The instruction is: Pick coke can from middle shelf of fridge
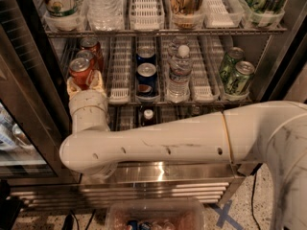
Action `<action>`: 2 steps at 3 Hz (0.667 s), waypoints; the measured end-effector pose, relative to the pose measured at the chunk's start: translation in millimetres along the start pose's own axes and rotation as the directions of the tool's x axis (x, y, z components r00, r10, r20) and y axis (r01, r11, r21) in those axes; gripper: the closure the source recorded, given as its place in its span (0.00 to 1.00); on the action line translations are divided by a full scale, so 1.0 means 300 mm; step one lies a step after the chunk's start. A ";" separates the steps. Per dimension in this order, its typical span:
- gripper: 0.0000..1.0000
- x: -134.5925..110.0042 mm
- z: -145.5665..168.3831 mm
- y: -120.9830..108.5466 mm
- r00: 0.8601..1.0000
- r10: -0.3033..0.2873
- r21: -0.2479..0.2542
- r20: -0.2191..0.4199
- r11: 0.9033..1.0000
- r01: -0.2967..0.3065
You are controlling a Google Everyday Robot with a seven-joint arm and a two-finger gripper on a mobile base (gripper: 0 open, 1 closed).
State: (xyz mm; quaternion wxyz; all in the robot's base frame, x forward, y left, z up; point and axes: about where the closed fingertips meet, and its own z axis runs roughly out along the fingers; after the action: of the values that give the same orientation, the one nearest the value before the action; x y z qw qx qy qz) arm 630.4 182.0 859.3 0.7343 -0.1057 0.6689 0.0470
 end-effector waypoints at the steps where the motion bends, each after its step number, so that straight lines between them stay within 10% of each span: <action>1: 1.00 -0.027 -0.023 -0.051 1.000 -0.017 0.016 -0.005 1.000 0.017; 2: 1.00 -0.057 -0.067 -0.105 0.999 -0.034 0.017 -0.032 0.999 0.035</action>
Offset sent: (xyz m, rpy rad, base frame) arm -0.0178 -0.0473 0.0183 -0.0445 0.0370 -0.0498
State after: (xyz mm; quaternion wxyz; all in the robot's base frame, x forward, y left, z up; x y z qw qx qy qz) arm 615.8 148.3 877.6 0.7253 -0.1114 0.6789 0.0269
